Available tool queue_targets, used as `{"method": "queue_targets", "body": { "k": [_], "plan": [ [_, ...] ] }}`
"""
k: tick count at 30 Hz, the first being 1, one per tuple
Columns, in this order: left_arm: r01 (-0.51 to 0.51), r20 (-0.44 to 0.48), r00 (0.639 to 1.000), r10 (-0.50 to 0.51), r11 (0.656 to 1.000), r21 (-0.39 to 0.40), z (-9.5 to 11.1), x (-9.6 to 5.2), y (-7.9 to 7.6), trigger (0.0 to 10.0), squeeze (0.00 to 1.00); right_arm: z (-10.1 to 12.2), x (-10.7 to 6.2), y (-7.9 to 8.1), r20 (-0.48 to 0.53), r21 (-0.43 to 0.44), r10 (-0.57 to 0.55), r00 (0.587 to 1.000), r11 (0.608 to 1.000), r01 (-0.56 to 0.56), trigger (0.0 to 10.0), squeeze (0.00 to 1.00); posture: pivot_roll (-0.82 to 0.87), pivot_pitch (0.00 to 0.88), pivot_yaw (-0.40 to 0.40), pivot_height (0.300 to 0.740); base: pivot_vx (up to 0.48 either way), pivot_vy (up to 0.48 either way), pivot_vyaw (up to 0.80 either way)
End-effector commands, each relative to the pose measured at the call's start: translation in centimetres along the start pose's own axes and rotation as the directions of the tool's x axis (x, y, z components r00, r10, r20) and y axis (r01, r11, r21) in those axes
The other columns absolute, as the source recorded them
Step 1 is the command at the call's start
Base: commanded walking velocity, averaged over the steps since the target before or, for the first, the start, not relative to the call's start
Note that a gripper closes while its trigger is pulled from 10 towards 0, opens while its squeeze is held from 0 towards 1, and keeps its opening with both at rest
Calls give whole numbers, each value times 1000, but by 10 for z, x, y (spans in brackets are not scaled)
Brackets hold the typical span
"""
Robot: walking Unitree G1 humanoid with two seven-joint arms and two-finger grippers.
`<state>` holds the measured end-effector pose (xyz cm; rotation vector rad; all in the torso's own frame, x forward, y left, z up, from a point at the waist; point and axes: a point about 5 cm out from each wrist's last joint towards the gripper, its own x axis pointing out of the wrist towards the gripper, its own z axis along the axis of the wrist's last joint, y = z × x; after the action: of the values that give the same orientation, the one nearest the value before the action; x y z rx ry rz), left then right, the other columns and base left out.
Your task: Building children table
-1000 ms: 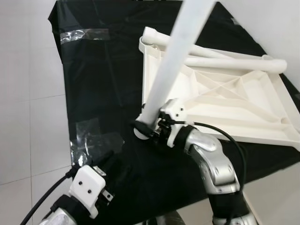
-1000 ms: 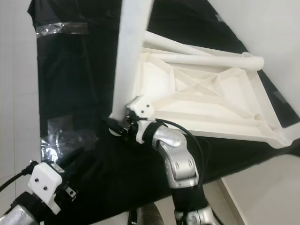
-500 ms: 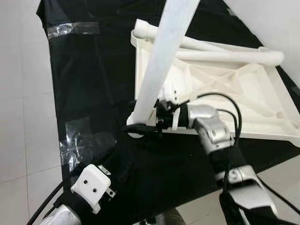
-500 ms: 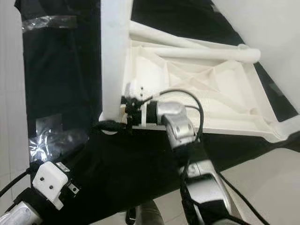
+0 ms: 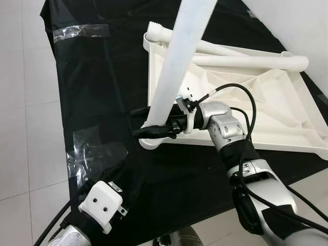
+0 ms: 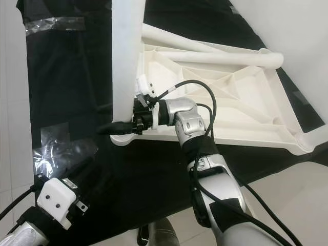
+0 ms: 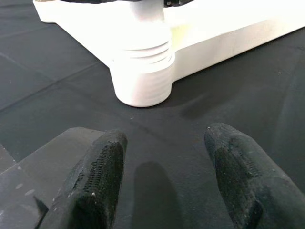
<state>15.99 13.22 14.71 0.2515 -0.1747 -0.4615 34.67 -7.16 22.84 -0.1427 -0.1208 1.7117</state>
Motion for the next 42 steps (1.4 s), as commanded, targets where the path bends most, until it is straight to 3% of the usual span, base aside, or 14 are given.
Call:
{"method": "queue_targets", "body": {
  "k": [1, 10, 12, 14, 23, 24, 25, 26, 28, 29, 31, 38, 39, 42],
  "plan": [
    [7, -12, 1000, -7, 1000, -16, -3, -3, -5, 10000, 0, -11, -8, 3, -7, 41, -4, 1000, 999, 4, 0, 0, 279, 262, -173, 740, 0, 0, 0],
    [7, -6, 1000, -7, 999, -33, 0, -5, -4, 10000, 0, -33, -36, 11, -13, 27, -403, 915, 915, 403, 0, 0, 220, 298, -180, 740, 0, 0, 0],
    [12, -4, 1000, -12, 999, -39, 1, -7, -3, 10000, 0, -40, -39, 16, 84, 151, -801, 593, 598, 787, 0, 0, 195, 309, -186, 740, 0, 0, 0],
    [17, -1, 1000, -17, 999, -44, 3, -8, -1, 10000, 0, -56, -26, 52, -12, 34, -870, 493, 492, 870, 0, 0, 184, 317, -185, 740, 0, 0, 0],
    [20, 1, 1000, -20, 999, -43, 1, -5, 1, 10000, 0, -49, -12, 56, 38, 118, -851, 524, 524, 843, 0, 0, 173, 309, -186, 740, 0, 0, 0],
    [17, 1, 1000, -17, 999, -41, 0, -4, 1, 10000, 0, -46, -11, 51, 42, 108, -825, 563, 564, 818, 4078, 0, 181, 306, -190, 740, 0, 0, 0],
    [17, 1, 1000, -17, 999, -41, 0, -4, 1, 10000, 0, -46, -11, 51, 42, 108, -825, 563, 564, 818, 4078, 0, 181, 306, -190, 740, 0, 0, 0],
    [13, 2, 1000, -13, 999, -39, 0, -3, 1, 10000, 0, -43, -9, 49, 41, 99, -803, 595, 595, 797, 10000, 0, 184, 303, -190, 740, 0, 0, 0],
    [8, 3, 1000, -8, 999, -38, 0, -3, 2, 10000, 0, -40, -5, 51, 34, 96, -785, 618, 619, 780, 10000, 0, 185, 300, -190, 740, 0, 0, 0],
    [4, 3, 1000, -4, 999, -38, 0, -2, 2, 10000, 0, -34, -2, 52, 47, 96, -715, 698, 699, 709, 10000, 1000, 190, 297, -190, 740, 0, 0, 0],
    [1, 4, 1000, -1, 999, -38, -1, -2, 2, 10000, 0, -13, -10, 42, 88, 21, -594, 800, 804, 595, 10000, 1000, 199, 292, -189, 740, 0, 0, 0],
    [5, 1, 1000, -5, 999, -39, -1, -1, 2, 10000, 0, 3, -20, 31, 77, -63, -458, 886, 884, 462, 10000, 945, 206, 289, -192, 740, 0, 0, 0],
    [7, 0, 1000, -7, 999, -39, -2, -1, 2, 10000, 0, 7, -22, 28, 44, -87, -367, 929, 925, 369, 10000, 0, 210, 287, -195, 740, 0, 0, 0],
    [5, -3, 1000, -5, 999, -38, -2, -1, 1, 10000, 0, 13, -22, 22, -17, -91, -179, 984, 980, 176, 10000, 0, 224, 285, -197, 740, 0, 0, 0]
  ]
}}
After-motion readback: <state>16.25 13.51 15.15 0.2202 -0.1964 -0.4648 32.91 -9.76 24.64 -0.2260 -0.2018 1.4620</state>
